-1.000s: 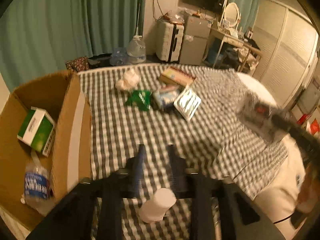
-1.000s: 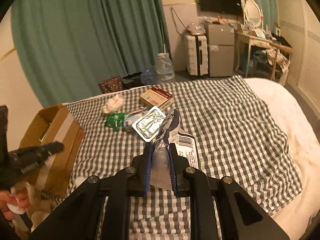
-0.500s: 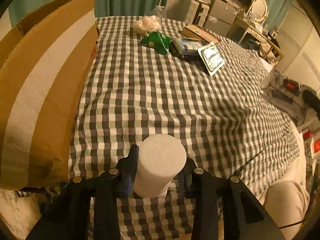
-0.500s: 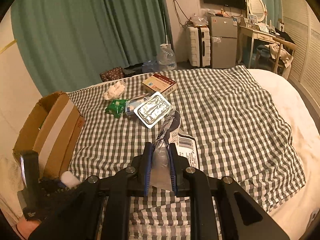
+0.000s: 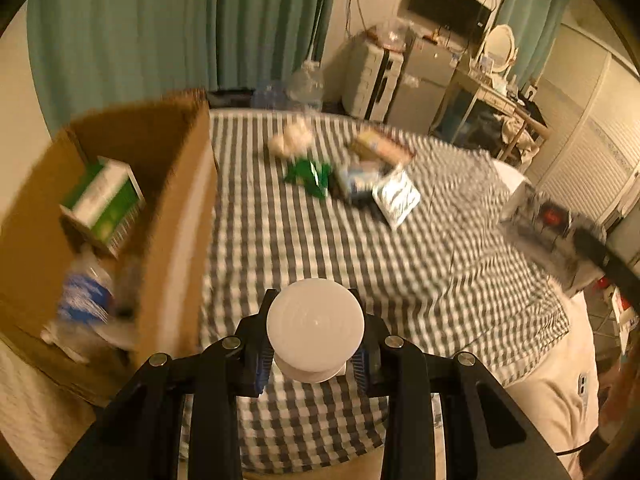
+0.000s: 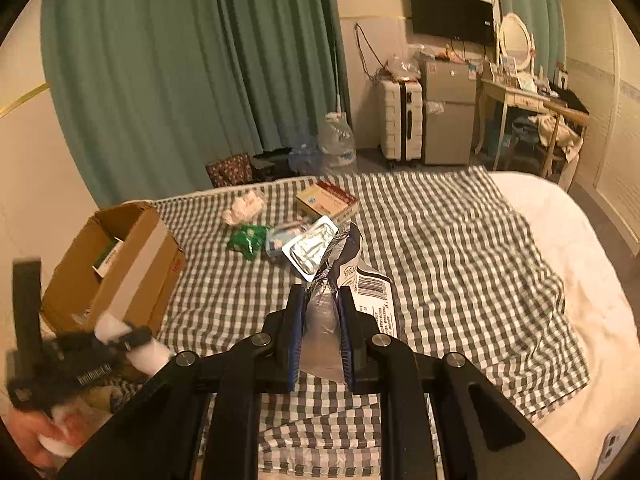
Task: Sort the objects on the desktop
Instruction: 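Carry the white bottle toward the cardboard box with the left tool while the right tool holds the packet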
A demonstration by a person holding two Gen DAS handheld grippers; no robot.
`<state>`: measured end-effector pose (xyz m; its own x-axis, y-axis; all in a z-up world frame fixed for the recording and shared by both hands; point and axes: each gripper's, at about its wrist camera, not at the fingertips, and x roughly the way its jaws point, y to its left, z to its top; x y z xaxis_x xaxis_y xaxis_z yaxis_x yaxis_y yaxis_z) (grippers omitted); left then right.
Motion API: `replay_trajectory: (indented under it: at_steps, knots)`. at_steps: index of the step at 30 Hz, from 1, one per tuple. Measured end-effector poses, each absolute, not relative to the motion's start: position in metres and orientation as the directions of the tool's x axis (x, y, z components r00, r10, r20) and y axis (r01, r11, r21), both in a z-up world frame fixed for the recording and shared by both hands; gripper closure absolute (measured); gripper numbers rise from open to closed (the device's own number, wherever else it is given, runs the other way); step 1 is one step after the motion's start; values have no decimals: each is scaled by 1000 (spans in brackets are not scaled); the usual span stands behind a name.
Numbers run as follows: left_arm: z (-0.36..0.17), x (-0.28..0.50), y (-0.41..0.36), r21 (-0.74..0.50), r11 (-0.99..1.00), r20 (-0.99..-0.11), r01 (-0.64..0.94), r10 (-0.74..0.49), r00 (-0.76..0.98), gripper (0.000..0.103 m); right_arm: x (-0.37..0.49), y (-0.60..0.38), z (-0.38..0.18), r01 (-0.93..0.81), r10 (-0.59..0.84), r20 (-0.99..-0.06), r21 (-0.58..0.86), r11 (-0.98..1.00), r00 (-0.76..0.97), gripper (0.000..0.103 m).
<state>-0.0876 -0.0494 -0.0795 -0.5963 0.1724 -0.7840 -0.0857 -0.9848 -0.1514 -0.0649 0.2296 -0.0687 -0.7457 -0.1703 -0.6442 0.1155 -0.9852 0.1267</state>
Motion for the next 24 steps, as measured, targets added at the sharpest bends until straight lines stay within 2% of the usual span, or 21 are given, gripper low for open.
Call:
replay_trajectory:
  at_steps: [5,13,20,24]
  knots:
    - [-34,-94,-68,-179,-978,-747,-106,206,-632,71,-55,211,-45,145,-187,-612,118,-982,-768,87]
    - [5,-100,-110,-111,-988,-741,-111,157,-653,71,-48,173,-23,199,-215,-587,93,-976,-781,87]
    - [-7,-100,-162,-82,-996,-733,-40,88,-674,71,-44,133,-19,262,-242,-591,52,-964,-770,87]
    - [-30,-100,-194,-122,-992,-751,15,82,-655,70,-44,110,-23,289,-245,-609,27,-957,-754,87]
